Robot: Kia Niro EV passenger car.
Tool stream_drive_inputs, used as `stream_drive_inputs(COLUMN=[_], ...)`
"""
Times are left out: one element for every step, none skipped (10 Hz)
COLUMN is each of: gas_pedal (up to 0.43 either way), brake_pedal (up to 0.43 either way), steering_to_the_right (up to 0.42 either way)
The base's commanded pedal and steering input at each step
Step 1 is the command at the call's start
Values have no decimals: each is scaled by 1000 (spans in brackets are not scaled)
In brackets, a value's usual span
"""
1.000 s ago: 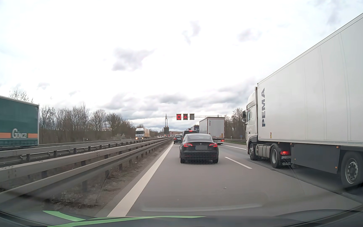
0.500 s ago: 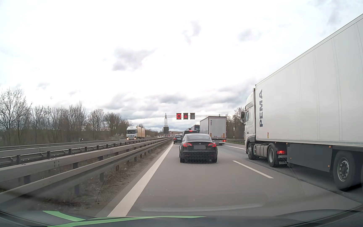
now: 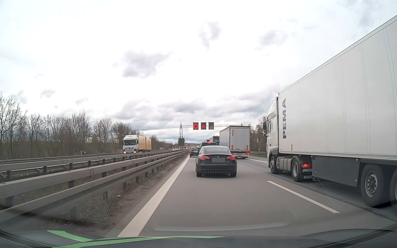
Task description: Follow the waypoints while adhering to traffic rules and regulations
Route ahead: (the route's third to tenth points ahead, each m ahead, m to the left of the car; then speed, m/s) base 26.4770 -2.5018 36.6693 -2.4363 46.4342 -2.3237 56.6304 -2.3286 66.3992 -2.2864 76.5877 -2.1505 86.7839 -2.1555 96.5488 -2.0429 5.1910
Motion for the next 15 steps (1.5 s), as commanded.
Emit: stream_drive_inputs(gas_pedal=[67,67,67,67,67,67,67,79,79,79,79,87,87,87,87], brake_pedal=[0,0,0,0,0,0,0,0,0,0,0,0,0,0,0], steering_to_the_right=[-4,-4,-4,-4,-4,-4,-4,-3,-3,-3,-2,-2,-2,-2,-2])
